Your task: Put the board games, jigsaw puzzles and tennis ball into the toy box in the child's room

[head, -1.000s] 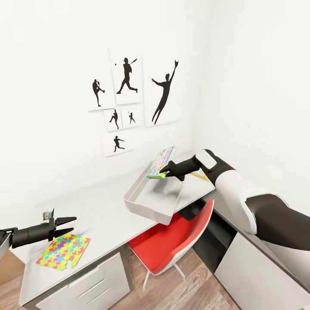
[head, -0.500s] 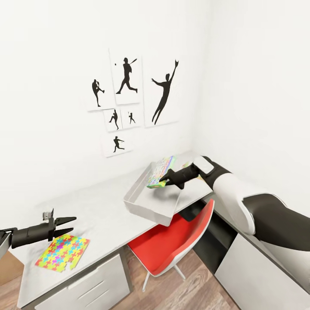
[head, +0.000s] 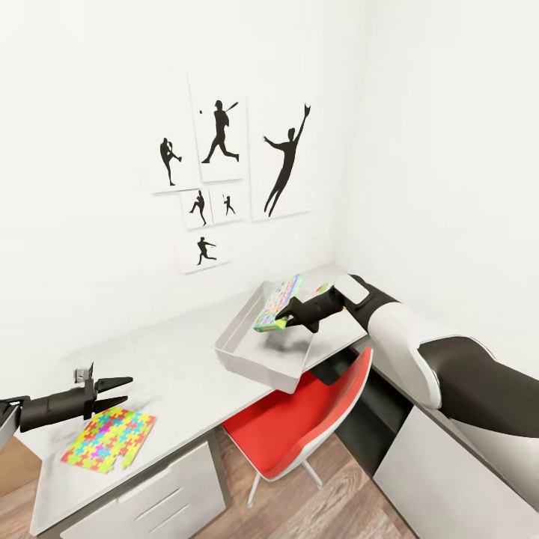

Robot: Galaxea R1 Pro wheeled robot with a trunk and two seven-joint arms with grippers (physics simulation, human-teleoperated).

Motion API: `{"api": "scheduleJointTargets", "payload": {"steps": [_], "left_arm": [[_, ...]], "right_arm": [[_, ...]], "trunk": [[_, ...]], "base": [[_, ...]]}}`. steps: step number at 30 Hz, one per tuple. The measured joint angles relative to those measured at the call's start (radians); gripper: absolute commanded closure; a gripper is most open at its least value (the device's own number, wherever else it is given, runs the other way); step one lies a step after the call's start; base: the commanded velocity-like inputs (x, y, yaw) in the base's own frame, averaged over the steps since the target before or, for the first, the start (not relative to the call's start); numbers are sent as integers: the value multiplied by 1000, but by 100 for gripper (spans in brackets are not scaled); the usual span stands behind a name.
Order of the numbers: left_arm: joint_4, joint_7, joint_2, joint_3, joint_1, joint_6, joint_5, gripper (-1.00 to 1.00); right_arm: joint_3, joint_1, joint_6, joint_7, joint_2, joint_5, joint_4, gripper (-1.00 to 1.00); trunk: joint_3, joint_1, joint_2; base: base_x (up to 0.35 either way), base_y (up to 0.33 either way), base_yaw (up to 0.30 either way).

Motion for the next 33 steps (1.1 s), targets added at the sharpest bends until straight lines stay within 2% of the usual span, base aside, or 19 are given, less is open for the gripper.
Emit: {"api": "scheduleJointTargets", "payload": {"steps": [16, 33], "left_arm": [[0, -2, 0, 0, 0, 0, 0, -100], [0, -7, 2, 0, 6, 0, 0, -100]], "right_arm": [[-3, 0, 0, 0, -2, -1, 3, 100], [-2, 0, 0, -1, -11, 0, 55, 100]], "trunk": [[0, 0, 0], [0, 0, 0]], "base": [[42, 0, 0], [54, 0, 0]]}}
